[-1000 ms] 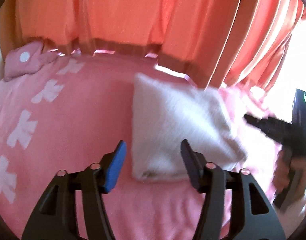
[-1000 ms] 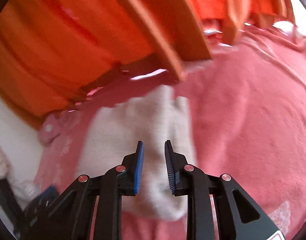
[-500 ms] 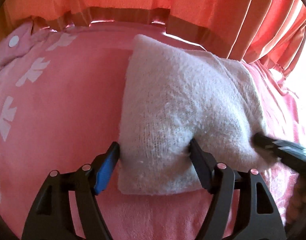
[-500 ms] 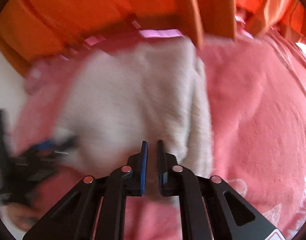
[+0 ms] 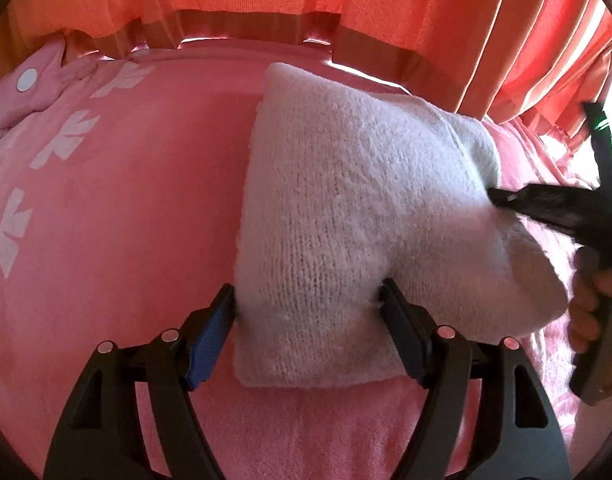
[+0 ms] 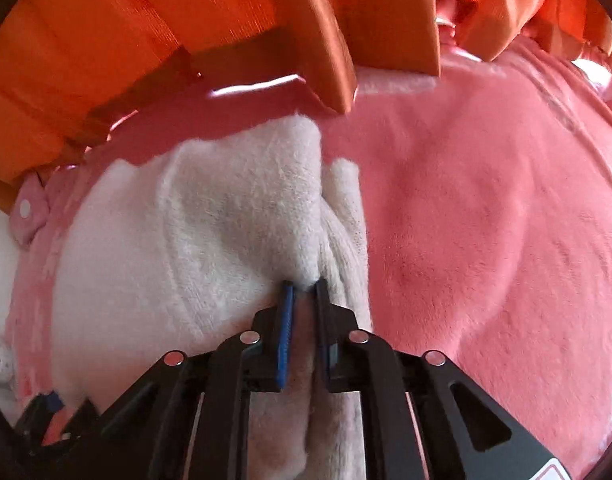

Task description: Fold small clothes

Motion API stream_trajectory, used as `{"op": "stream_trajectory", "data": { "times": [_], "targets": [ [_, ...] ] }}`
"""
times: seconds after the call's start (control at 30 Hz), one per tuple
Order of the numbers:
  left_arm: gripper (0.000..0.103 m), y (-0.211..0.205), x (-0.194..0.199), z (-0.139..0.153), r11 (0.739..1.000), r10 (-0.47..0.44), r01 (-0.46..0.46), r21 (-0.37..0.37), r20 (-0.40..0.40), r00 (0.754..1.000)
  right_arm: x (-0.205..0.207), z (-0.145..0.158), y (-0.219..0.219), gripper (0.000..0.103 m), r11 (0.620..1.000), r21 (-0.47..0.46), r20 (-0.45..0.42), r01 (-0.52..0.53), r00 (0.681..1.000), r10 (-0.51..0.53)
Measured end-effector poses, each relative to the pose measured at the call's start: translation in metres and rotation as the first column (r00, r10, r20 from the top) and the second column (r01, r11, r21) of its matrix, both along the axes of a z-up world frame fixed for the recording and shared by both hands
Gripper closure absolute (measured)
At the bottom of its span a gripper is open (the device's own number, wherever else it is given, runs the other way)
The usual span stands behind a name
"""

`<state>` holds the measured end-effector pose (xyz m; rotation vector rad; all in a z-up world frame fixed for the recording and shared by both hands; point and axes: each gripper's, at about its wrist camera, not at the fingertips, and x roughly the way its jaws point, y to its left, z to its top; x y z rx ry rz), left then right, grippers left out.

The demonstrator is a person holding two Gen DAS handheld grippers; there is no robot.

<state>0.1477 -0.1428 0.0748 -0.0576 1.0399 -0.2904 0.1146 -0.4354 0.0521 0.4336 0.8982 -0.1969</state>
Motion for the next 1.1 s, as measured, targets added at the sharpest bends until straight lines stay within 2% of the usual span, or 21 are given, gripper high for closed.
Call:
{"op": "stream_trajectory", "data": {
  "times": [0.1, 0.27, 0.33, 0.43, 0.53, 0.67, 0.8, 0.9, 0.97, 1.07, 1.1],
  "targets": [
    [0.031, 0.001, 0.000, 0.000, 1.000, -0.002, 0.002, -0.002, 0.005, 1.000, -0.029, 0.013, 0.002, 0.088, 0.999, 0.047, 0.068, -0.016, 0.998, 0.013],
    [0.031, 0.004, -0.003, 0.000, 0.999, 0.010, -0.010, -0.034, -0.011, 1.000, -0.064, -0.019, 0.006, 0.080, 0.987, 0.160, 0.035, -0.021, 0.999, 0.015],
    [0.030, 0.004, -0.004, -0.003, 0.999, 0.012, -0.012, -0.035, -0.016, 1.000, -0.064, -0.029, 0.012, 0.079, 0.979, 0.200, 0.031, -0.034, 0.999, 0.029],
    [0.030, 0.003, -0.005, -0.003, 0.999, 0.017, -0.018, -0.030, -0.018, 1.000, -0.059, -0.024, 0.016, 0.085, 0.988, 0.151, 0.028, -0.029, 0.999, 0.025],
    [0.030, 0.002, -0.006, -0.002, 1.000, 0.016, -0.017, -0.023, -0.016, 1.000, -0.068, -0.010, 0.019, 0.086, 0.992, 0.123, 0.074, -0.001, 0.997, -0.008],
    [0.029, 0.002, -0.008, -0.004, 1.000, 0.018, -0.019, -0.016, -0.015, 1.000, -0.063, -0.032, 0.017, 0.087, 0.993, 0.118, 0.031, 0.007, 0.999, -0.011],
    [0.029, 0.000, -0.009, -0.005, 1.000, 0.024, -0.024, -0.005, -0.011, 1.000, -0.074, -0.018, 0.020, 0.084, 0.993, 0.115, 0.088, 0.026, 0.995, -0.036],
    [0.028, -0.001, -0.009, -0.005, 1.000, 0.024, -0.024, -0.001, -0.007, 1.000, -0.071, -0.032, 0.020, 0.084, 0.992, 0.127, 0.045, 0.025, 0.999, -0.031],
    [0.027, 0.000, -0.010, -0.006, 0.999, 0.031, -0.031, -0.006, -0.007, 0.999, -0.071, -0.031, 0.021, 0.085, 0.993, 0.118, 0.049, 0.023, 0.998, -0.029],
    [0.027, 0.004, -0.012, -0.004, 0.999, 0.039, -0.039, -0.038, -0.006, 0.999, -0.083, -0.020, 0.018, 0.075, 0.989, 0.137, 0.125, 0.062, 0.989, -0.080],
    [0.023, 0.007, -0.014, 0.001, 0.997, 0.037, -0.037, -0.074, -0.001, 0.999, -0.088, -0.019, 0.015, 0.063, 0.986, 0.142, 0.140, 0.088, 0.984, -0.108]
  ]
}}
